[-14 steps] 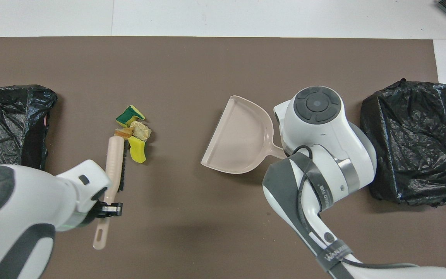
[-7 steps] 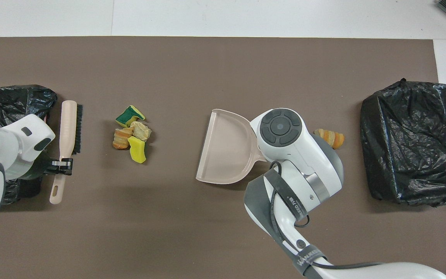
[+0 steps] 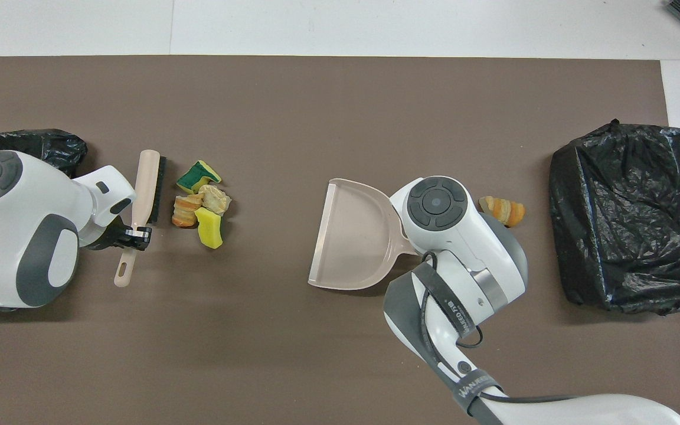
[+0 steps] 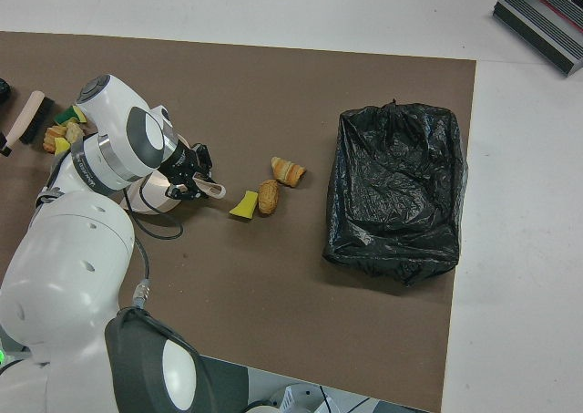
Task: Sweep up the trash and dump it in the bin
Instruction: 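Place the dustpan beside the trash pile while the left gripper positions the brush, then sweep the trash pile into the dustpan with the brush in the left gripper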
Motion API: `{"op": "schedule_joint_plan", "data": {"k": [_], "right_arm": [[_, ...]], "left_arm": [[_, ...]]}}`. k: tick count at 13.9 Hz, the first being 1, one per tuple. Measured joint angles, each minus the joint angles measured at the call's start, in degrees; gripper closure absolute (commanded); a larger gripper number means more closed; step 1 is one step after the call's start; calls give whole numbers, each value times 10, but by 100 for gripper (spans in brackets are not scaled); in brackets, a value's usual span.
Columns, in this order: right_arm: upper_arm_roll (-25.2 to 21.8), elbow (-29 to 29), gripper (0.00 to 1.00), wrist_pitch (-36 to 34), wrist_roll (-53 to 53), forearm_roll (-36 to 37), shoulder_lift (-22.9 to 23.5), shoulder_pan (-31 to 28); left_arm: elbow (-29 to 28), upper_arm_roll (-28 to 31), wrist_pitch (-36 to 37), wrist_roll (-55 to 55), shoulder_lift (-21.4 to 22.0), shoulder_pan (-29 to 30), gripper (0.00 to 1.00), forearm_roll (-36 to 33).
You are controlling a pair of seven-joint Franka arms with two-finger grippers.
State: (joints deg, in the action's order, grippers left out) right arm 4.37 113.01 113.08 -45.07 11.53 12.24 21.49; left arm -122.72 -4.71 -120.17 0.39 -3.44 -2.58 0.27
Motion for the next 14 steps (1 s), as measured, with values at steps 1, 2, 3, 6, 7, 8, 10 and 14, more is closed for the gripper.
{"op": "schedule_joint_plan", "data": {"k": [1,2,3,6,7,8,10,14], "right_arm": [[0,0,100,0,-12,0,-1,0],[0,1,100,0,-25,1,-2,0],[0,1,100,0,-34,1,-2,0],[1,3,100,0,-41,1,-2,0],[2,3,100,0,-41,1,-2,2],[2,4,100,0,-41,1,-2,6],[2,4,100,1,-41,1,-2,12],[2,5,100,8,-41,1,0,14]], "left_arm": [[-3,-1,-13,0,0,-7,100,2],[-8,-1,-19,-4,0,-16,100,5],[-16,-2,-25,-11,-1,-26,100,7],[-35,-2,-46,-49,-1,-63,100,10],[-36,-2,-47,-58,0,-73,100,15],[-37,-3,-47,-67,1,-83,100,26],[-38,-2,-47,-94,3,-113,100,49],[-38,-5,-50,-154,5,-201,100,86]]}}
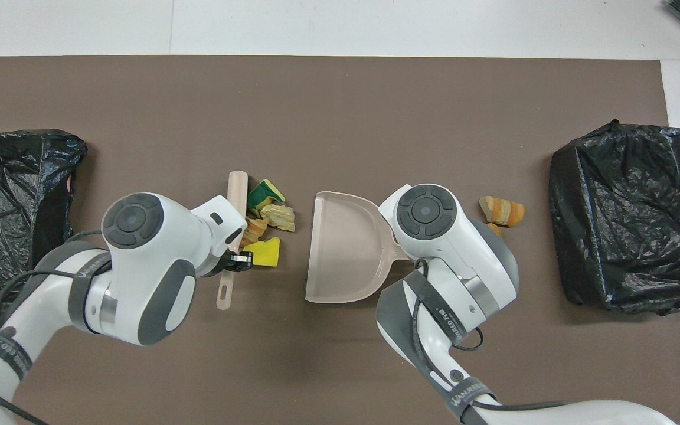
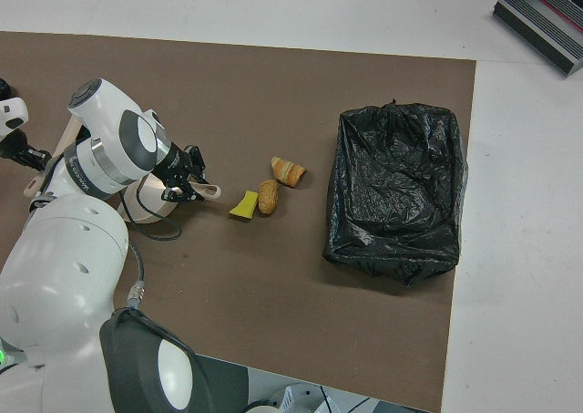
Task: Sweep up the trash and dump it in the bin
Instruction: 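Sweep the trash pile into the dustpan with the brush in the left gripper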
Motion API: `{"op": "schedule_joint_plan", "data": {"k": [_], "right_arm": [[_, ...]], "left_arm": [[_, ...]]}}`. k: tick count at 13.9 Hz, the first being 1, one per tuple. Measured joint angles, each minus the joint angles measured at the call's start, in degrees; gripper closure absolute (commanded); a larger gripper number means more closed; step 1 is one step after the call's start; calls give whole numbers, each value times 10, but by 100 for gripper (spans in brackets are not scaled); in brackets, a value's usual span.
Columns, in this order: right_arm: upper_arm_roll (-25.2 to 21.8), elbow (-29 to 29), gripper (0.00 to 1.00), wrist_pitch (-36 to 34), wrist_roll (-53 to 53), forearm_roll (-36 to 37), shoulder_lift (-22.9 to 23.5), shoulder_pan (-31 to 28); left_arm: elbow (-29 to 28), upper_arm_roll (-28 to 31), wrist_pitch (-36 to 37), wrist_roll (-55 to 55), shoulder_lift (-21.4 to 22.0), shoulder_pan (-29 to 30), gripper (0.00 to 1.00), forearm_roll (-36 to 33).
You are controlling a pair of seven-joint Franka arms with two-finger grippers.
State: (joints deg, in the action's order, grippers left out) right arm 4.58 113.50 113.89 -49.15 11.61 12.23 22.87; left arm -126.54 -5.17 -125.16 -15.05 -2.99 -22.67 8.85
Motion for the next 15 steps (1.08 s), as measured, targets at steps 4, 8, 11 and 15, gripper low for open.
{"op": "schedule_joint_plan", "data": {"k": [4,8,11,15], "right_arm": [[0,3,100,22,6,0,8,11],[0,3,100,26,8,0,10,13],[0,4,100,34,8,0,13,15],[0,3,100,35,5,0,14,15]], "left_arm": [[0,-1,-3,-13,4,-64,100,32],[1,-1,-2,-20,14,-96,100,41],[12,8,41,-38,30,-92,100,47],[36,19,116,-65,62,-13,100,48]]}}
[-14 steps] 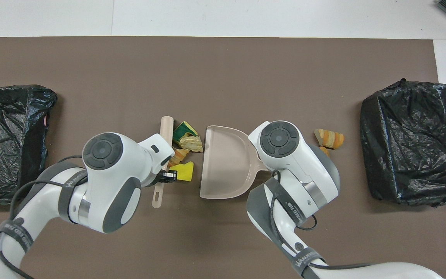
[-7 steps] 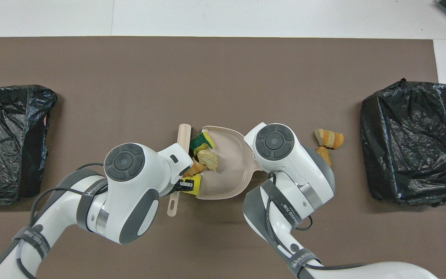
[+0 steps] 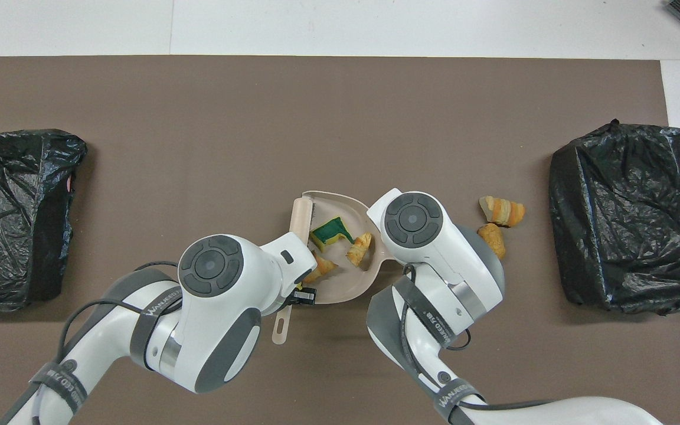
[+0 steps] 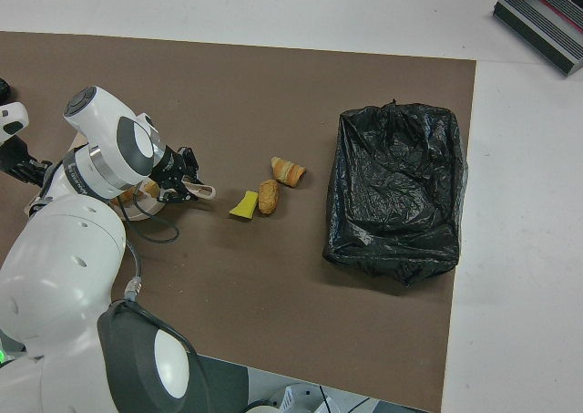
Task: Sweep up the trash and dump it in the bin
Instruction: 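Sweep the trash pile into the dustpan with the brush in the left gripper, then sweep the remaining sponge into the dustpan with the left gripper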
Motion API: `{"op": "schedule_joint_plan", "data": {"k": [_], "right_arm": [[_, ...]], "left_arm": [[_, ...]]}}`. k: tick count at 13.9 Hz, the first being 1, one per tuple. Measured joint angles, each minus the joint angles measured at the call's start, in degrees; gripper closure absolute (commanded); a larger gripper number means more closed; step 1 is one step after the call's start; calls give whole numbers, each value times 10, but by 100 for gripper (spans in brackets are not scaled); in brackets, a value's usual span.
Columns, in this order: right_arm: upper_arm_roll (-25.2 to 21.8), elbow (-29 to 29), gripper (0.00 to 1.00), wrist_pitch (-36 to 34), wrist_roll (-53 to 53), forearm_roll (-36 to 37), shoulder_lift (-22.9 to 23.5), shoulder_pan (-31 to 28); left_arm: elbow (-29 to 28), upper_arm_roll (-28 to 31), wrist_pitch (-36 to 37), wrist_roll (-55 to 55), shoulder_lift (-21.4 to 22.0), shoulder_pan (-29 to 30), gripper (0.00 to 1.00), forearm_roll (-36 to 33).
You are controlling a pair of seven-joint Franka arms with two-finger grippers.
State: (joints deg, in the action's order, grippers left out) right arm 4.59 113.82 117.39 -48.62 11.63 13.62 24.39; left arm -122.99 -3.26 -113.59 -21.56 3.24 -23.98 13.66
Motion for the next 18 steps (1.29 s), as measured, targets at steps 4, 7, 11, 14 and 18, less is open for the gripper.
{"op": "schedule_joint_plan", "data": {"k": [4,7,11,14,18], "right_arm": [[1,-2,100,-3,-5,16,2,1],[2,-16,100,-45,-5,57,4,3],[2,-25,100,-90,-5,94,4,3],[2,-25,100,-90,-5,96,5,3],[3,-24,100,-80,-4,96,6,3]], "left_arm": [[17,3,45,-34,9,63,100,0],[-5,3,125,-74,27,85,100,1],[-93,-10,117,-110,76,56,100,5],[-131,-14,62,-125,82,-17,100,37],[-144,-17,-9,-133,78,-103,100,54]]}}
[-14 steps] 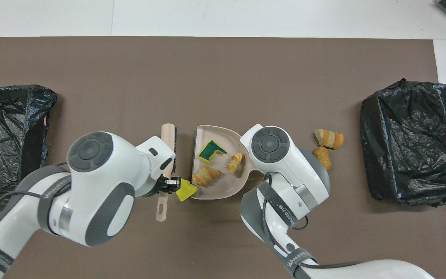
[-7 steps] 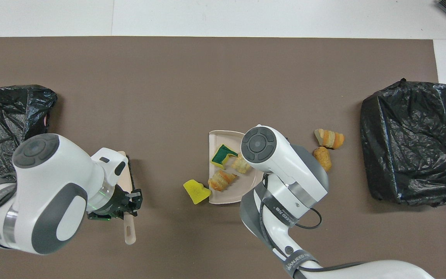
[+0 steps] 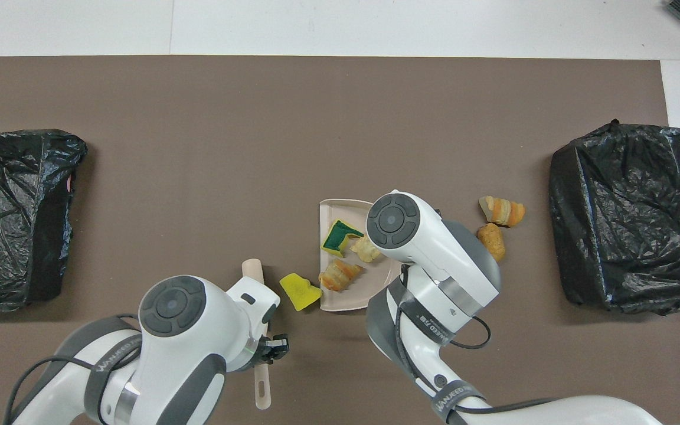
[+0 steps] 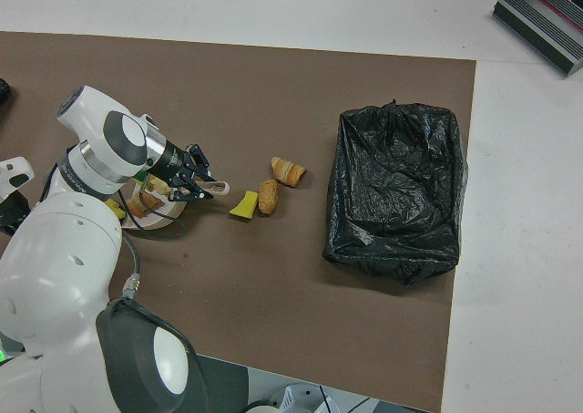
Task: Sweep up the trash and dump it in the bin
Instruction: 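Sweep the remaining sponge into the dustpan with the left gripper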
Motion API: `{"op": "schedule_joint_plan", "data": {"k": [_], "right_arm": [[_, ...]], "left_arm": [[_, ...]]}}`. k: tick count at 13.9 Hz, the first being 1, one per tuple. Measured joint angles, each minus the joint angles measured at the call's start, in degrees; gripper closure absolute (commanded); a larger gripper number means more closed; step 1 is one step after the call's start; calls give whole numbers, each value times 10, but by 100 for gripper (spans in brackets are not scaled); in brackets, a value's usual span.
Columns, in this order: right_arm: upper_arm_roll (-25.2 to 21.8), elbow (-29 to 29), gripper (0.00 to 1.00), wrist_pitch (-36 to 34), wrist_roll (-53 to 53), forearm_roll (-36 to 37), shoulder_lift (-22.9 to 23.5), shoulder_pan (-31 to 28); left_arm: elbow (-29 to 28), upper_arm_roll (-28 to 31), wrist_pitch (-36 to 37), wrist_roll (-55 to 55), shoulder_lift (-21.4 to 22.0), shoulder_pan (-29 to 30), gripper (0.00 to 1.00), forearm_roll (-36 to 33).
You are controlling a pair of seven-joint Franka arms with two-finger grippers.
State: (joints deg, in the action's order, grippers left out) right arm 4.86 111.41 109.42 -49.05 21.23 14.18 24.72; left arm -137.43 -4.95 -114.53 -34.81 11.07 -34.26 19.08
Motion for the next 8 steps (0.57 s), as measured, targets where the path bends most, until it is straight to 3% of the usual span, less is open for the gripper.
{"op": "schedule_joint_plan", "data": {"k": [5,8], "right_arm": [[1,0,100,23,17,-4,7,12],[1,0,100,24,23,-8,10,12]], "left_arm": [[-2,0,-115,23,-18,-58,100,3],[-1,5,-124,65,-22,-59,100,3]]}}
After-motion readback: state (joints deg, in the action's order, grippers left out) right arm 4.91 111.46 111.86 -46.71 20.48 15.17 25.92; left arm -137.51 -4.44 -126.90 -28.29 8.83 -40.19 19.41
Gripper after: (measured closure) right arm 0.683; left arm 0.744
